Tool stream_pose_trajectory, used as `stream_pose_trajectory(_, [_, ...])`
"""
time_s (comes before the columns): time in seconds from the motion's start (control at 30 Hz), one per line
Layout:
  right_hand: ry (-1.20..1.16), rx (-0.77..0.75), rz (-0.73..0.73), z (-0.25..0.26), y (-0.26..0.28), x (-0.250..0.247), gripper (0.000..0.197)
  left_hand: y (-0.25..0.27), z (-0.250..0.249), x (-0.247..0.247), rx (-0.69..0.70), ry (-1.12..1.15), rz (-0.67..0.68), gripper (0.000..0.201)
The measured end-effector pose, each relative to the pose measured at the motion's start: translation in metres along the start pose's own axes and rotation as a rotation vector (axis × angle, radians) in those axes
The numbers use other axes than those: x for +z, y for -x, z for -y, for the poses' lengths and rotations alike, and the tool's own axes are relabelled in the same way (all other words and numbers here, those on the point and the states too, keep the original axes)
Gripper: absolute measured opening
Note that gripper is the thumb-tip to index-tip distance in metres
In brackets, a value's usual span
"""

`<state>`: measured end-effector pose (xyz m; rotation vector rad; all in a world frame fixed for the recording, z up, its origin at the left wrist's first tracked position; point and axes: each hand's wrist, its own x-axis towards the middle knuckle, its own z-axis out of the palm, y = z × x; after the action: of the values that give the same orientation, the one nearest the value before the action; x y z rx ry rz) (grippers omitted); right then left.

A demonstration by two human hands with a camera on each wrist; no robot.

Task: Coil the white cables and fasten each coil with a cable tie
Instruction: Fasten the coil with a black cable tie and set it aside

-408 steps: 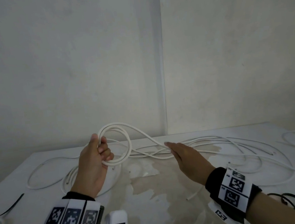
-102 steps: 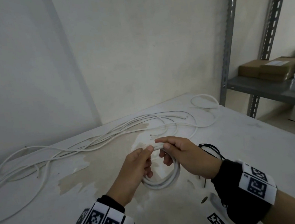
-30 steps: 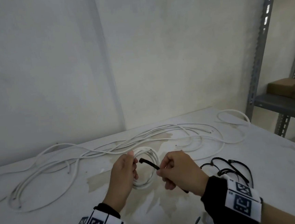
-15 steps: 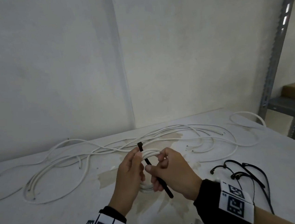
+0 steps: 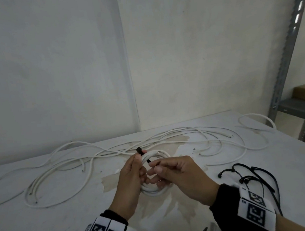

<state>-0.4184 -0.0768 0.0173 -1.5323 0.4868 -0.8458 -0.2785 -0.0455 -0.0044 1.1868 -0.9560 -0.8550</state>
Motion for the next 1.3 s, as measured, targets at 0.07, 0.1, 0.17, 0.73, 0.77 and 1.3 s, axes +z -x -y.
stream_pose_trajectory(0.07, [0.054,-0.029,-0.039,0.000,-0.002,-0.001,0.023,0.001,0.002,0.001,-0.008,-0.004,0.010,0.030])
stream_pose_trajectory(0.1, [0.101,-0.043,-0.055,0.000,-0.003,-0.001,0.024,0.002,0.002,0.002,-0.006,-0.008,0.010,0.030])
stream_pose_trajectory(0.17, [0.201,-0.061,-0.070,-0.001,-0.004,0.000,0.029,0.003,0.003,0.004,-0.001,-0.021,0.019,0.032])
stream_pose_trajectory(0.73, [0.347,0.073,-0.142,0.004,-0.007,-0.003,0.028,0.008,0.001,0.017,-0.007,-0.016,-0.006,0.033])
stream_pose_trajectory(0.77, [0.352,0.079,-0.140,0.004,-0.007,-0.002,0.028,0.008,0.000,0.017,-0.013,-0.014,-0.007,0.033])
stream_pose_trajectory(1.3, [0.357,0.116,-0.155,0.009,-0.009,0.002,0.027,0.007,0.000,0.010,-0.013,-0.017,0.005,0.031])
